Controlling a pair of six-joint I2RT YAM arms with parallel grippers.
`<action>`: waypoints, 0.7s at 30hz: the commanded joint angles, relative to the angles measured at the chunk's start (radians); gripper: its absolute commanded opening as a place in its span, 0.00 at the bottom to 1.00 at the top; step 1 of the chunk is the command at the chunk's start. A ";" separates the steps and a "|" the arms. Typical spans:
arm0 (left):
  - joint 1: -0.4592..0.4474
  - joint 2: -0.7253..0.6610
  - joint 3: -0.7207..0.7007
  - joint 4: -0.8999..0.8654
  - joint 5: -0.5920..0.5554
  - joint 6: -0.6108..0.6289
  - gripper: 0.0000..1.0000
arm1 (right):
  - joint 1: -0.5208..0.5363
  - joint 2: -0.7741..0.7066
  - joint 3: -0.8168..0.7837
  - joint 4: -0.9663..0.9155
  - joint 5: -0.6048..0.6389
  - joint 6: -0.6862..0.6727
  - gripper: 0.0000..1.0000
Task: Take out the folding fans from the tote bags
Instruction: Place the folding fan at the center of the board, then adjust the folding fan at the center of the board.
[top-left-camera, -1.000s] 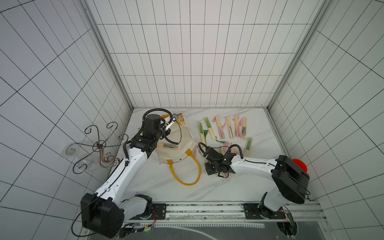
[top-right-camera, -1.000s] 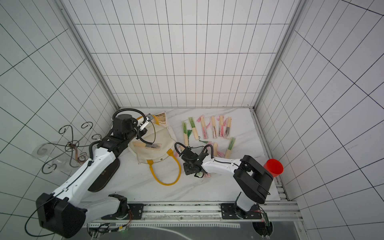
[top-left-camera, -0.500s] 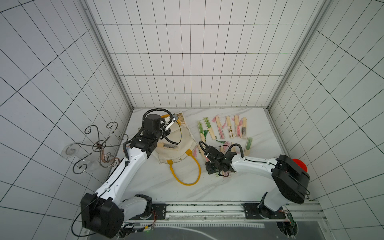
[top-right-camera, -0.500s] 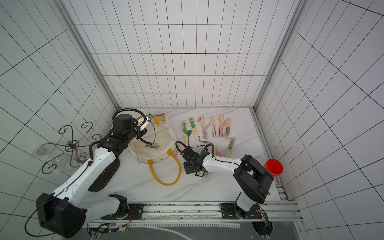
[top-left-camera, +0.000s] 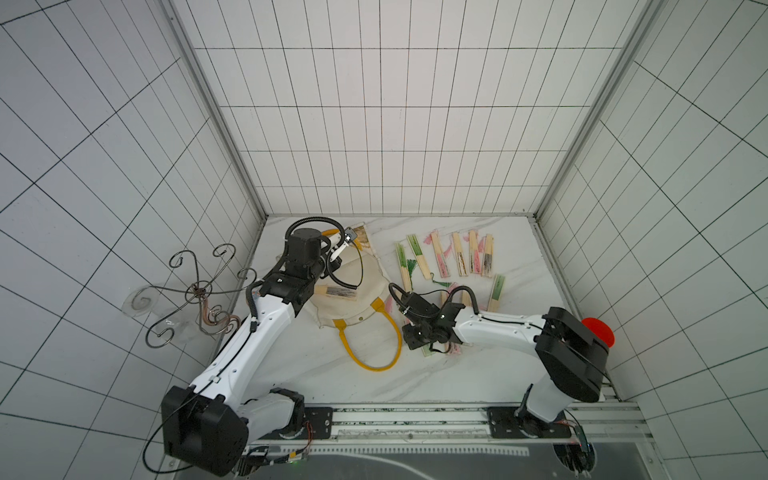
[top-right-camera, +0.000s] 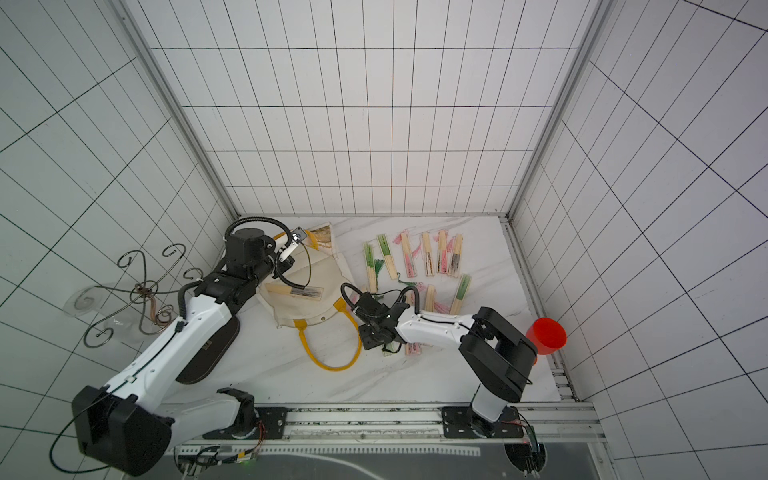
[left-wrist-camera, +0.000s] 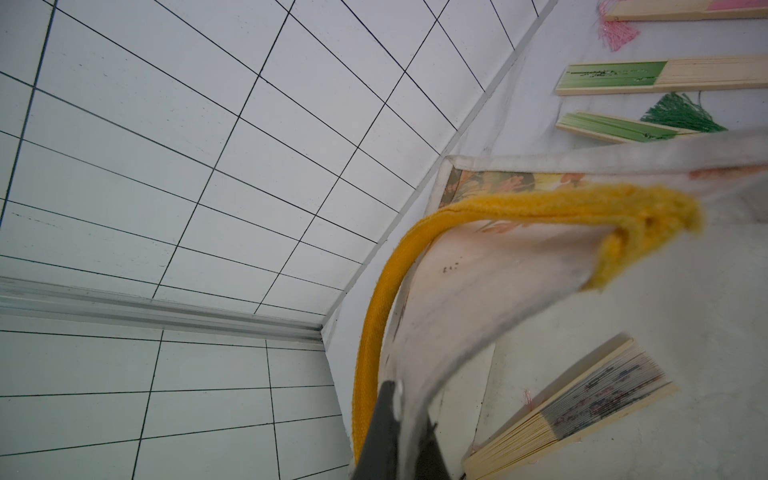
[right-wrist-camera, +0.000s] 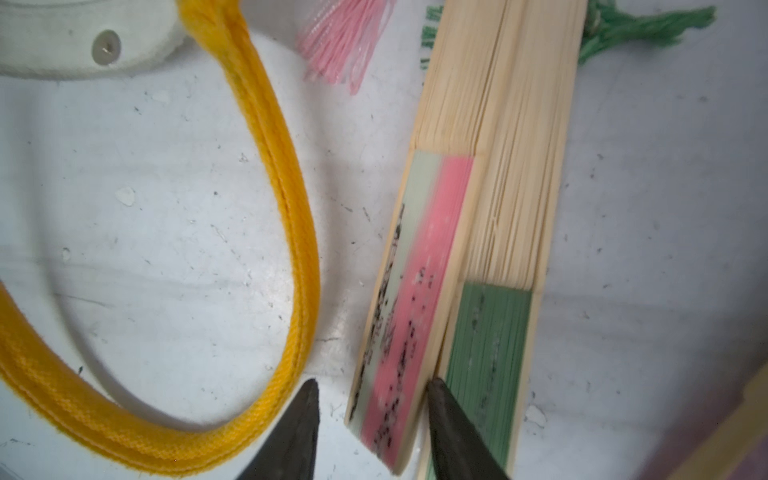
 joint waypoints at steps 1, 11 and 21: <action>0.000 -0.002 0.008 0.034 0.004 0.005 0.00 | 0.014 0.026 0.097 -0.043 0.010 -0.008 0.43; 0.000 0.000 0.010 0.032 0.005 0.004 0.00 | 0.020 0.084 0.113 -0.006 -0.042 -0.016 0.43; -0.001 -0.029 -0.002 0.034 0.039 0.009 0.00 | -0.035 0.057 0.057 -0.029 0.025 0.026 0.55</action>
